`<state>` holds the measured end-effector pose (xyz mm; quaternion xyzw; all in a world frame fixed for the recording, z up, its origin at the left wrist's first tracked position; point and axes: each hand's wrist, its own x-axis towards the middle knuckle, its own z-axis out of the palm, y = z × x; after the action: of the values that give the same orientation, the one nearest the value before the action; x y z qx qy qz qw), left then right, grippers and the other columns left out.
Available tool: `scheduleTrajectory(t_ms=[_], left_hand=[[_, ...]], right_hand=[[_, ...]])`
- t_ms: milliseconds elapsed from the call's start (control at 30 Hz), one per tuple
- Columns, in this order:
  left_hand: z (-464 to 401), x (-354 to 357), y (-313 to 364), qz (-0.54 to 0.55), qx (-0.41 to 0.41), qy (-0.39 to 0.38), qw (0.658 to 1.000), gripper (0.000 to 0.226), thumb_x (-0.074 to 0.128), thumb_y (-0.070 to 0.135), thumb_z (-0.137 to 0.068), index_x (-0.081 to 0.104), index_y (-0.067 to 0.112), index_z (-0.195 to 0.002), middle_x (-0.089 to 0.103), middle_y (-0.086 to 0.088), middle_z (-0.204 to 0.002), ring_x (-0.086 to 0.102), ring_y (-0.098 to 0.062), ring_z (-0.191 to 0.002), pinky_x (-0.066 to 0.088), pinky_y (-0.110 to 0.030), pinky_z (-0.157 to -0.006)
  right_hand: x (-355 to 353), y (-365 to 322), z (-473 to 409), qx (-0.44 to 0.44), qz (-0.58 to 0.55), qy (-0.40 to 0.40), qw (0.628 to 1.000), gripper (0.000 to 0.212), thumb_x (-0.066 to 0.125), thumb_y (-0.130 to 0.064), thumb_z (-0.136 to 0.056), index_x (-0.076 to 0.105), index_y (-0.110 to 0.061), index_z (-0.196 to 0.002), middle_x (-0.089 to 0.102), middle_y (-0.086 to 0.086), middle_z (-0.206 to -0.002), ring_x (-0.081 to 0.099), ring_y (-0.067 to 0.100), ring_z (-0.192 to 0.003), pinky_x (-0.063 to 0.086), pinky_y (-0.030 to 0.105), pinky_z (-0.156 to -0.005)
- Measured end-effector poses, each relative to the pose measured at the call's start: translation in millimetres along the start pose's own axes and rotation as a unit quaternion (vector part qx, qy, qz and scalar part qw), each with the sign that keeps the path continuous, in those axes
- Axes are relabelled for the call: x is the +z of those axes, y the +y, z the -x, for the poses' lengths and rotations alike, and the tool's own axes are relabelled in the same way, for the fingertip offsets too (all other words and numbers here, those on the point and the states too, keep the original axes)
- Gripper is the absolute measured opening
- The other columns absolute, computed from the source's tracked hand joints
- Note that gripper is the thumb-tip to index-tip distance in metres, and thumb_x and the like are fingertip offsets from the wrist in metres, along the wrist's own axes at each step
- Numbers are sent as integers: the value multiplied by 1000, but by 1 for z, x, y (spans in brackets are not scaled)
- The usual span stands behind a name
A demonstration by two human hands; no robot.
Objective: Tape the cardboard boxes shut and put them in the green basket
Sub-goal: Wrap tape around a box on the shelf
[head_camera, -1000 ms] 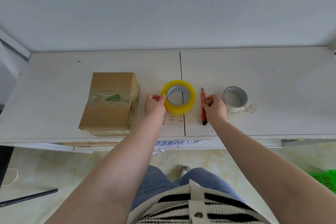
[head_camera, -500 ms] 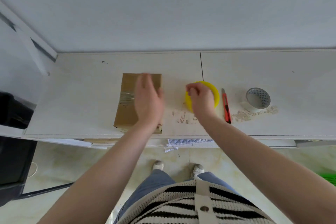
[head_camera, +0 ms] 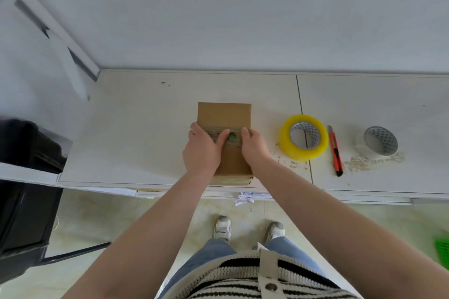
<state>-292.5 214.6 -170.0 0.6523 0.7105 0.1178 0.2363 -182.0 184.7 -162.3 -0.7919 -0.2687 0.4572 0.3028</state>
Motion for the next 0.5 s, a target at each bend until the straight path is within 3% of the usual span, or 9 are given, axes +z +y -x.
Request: scheduleTrajectory(t_ms=[67,133,233,300,367,433,500], left_hand=[[-1,0,2,3,-5,-7,1000,72,57,64,-86,37,5,-123,57,-13,-120,62,-38,-102,38,-37,-69],[-3,0,3,12,-14,-21,1000,71,59,62,-85,36,6,-122,56,-12,-122,62,-38,-104,38,-37,-70],[-11,-3,-1,68,-48,-49,995,70,62,64,-83,36,10,-121,58,-8,-122,62,-35,-103,39,-35,-72],[-18,-4,-6,143,-64,-87,984,64,61,65,-82,38,17,-116,61,-2,-115,62,-30,-96,43,-34,-73],[-22,-6,-10,215,-47,-136,966,58,59,61,-86,42,18,-121,59,3,-109,61,-26,-98,45,-34,-78],[-30,-4,-13,248,-44,-189,949,57,53,53,-94,42,15,-135,57,-1,-120,56,-28,-117,44,-36,-90],[-32,-6,-5,250,-98,-228,936,58,46,41,-101,32,11,-149,42,-13,-146,41,-33,-135,37,-40,-107]], right_hand=[[1,3,-7,-9,46,6,999,46,28,-38,-105,52,-6,-126,56,17,-125,52,33,-117,44,44,-100],[0,6,-9,-25,51,9,998,45,29,-38,-106,55,-5,-123,60,15,-117,57,33,-108,48,37,-89],[-8,13,-6,-36,-84,-19,996,39,38,-39,-104,56,-15,-129,64,0,-109,61,20,-100,49,20,-73],[-18,17,-2,-42,-187,-55,980,50,43,-50,-100,38,-34,-147,56,-10,-127,58,9,-109,50,21,-83],[-28,15,-2,-38,-218,-74,972,63,44,-62,-93,21,-48,-150,44,-10,-143,51,12,-122,47,32,-97],[-36,11,-4,-57,-177,-31,982,64,44,-63,-93,18,-50,-150,37,-6,-151,41,13,-130,37,34,-106],[-40,3,-6,-109,-68,46,991,62,50,-52,-95,23,-43,-150,47,2,-141,47,16,-126,38,38,-107]])
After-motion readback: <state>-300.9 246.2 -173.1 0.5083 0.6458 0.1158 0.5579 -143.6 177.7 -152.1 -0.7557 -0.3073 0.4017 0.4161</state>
